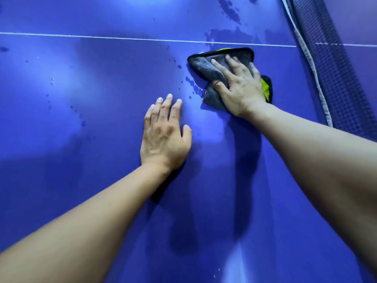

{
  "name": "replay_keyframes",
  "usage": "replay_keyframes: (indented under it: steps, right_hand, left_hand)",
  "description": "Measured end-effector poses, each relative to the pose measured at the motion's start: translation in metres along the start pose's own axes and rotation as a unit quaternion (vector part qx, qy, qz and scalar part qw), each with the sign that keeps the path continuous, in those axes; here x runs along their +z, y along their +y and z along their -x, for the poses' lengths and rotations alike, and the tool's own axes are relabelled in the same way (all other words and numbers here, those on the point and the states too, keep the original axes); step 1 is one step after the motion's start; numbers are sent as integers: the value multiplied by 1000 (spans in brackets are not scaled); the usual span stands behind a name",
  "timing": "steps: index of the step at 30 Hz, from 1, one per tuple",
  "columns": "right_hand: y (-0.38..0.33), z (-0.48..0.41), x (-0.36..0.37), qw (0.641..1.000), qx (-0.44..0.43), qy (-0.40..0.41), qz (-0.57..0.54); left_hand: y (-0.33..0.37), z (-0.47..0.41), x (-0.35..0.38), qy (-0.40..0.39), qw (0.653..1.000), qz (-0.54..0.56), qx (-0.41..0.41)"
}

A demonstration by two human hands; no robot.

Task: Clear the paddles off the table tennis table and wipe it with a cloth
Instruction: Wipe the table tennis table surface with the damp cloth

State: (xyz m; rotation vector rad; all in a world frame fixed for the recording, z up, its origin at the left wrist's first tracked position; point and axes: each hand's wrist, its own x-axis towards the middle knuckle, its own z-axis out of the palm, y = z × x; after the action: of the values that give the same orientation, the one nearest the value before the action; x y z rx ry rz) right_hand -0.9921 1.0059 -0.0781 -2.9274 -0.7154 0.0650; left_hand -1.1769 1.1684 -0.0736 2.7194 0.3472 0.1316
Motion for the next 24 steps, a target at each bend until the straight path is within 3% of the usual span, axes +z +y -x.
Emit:
replay_keyframes:
  steps: [5,10,18,24]
  right_hand:
    - [-33,90,5,1000,-17,2,2]
    - [-62,190,14,999,-34,6,-21]
    - [-98,359,21,999,-37,10,-25]
    - [-136,501,28,997,-57,36,-32]
  left_hand:
    - [-5,10,-16,-7,992,128,-7]
    - [-20,112,-24,-2,999,43,23]
    - [-33,319,-40,23,999,3,-25]
    - [-37,425,-42,4,999,-40,4]
